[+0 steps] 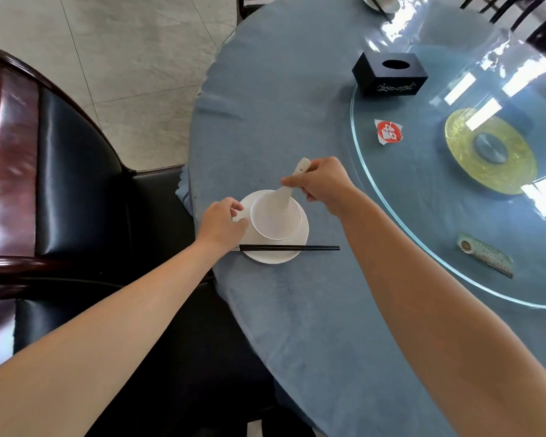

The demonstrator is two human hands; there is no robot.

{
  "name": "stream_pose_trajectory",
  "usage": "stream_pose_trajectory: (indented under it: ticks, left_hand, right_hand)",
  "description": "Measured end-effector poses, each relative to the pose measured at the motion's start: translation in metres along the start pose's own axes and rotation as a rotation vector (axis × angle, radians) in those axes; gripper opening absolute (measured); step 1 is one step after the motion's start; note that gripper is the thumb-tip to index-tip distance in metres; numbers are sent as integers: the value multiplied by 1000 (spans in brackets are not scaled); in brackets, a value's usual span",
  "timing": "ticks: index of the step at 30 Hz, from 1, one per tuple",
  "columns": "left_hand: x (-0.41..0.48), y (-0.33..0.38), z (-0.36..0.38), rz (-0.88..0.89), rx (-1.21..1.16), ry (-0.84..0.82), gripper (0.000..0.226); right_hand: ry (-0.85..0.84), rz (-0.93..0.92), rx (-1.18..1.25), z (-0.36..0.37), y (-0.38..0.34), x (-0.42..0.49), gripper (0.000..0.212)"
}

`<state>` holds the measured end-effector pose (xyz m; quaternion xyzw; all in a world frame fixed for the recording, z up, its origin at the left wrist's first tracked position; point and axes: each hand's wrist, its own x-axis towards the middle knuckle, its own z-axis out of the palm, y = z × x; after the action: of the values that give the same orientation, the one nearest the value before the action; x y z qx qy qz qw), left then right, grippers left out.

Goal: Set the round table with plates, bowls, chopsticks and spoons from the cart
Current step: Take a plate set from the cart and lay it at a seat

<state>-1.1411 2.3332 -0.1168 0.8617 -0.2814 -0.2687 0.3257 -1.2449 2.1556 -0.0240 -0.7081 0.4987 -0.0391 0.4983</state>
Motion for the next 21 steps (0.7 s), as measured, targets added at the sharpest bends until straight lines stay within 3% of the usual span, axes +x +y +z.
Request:
stream_pose_trajectory:
  ticks: [4,9,14,21]
  left_hand:
    - [7,2,6,-41,3,-45,38]
    - [13,5,17,-120,-57,-126,44]
    - [14,13,25,-168,-143,-103,33]
    - [9,19,27,-182,-265,-102,24]
  right_hand:
    - [-84,27,83,10,10,12,21]
    - [-151,18,-216,33,24,27,22]
    - [-225,-13,-378,46,23,37,20]
    - [-179,-80,-510,61,12,49,25]
